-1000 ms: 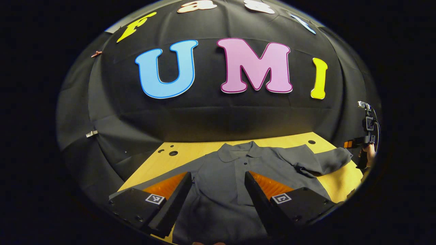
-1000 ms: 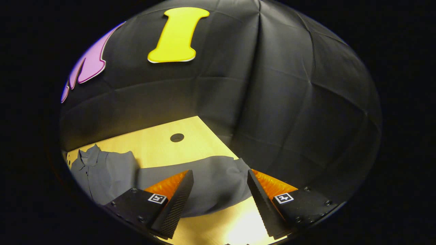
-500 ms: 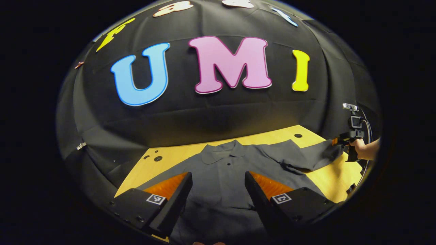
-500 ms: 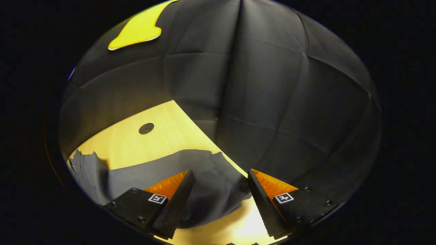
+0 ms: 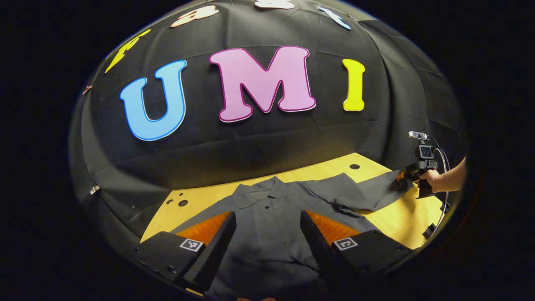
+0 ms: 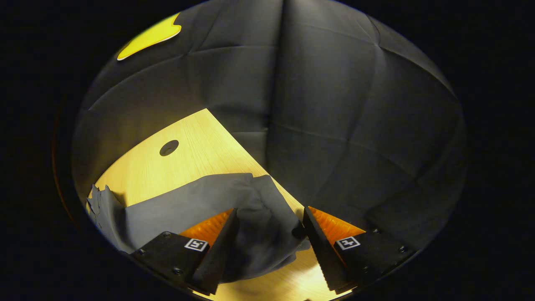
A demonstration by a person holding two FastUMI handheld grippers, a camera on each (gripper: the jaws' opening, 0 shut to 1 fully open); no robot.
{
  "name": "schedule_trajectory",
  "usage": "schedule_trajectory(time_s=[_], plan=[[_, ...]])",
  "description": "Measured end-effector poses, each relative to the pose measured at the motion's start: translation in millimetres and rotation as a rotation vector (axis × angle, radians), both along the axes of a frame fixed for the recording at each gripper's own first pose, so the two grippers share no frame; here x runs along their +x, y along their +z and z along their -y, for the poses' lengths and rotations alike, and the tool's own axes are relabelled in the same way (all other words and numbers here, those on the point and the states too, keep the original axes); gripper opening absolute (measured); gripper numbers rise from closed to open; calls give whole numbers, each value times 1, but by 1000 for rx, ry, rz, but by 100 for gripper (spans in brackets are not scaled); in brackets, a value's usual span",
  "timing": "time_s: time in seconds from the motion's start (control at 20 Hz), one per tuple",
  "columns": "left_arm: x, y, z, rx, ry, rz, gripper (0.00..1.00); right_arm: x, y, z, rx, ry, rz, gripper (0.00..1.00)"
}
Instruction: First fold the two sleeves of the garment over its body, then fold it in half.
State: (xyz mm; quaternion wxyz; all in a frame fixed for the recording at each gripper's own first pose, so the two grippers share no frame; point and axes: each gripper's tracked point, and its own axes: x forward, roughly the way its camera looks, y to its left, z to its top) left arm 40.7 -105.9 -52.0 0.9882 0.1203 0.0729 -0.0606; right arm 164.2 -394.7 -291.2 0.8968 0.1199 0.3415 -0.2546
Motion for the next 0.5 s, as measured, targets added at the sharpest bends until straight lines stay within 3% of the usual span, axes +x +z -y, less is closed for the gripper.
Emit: schedule_trajectory(time_s=[0.25, 0.3, 0.5], plan=[[-5, 0, -8, -21, 36, -6, 98, 13, -2, -17, 5, 48, 0, 7], [-7, -1, -11, -23, 39, -8, 98, 12, -1, -19, 12, 64, 0, 10], [-8, -8, -22, -42, 66, -18, 98, 4, 3, -24, 75, 78, -16, 6]])
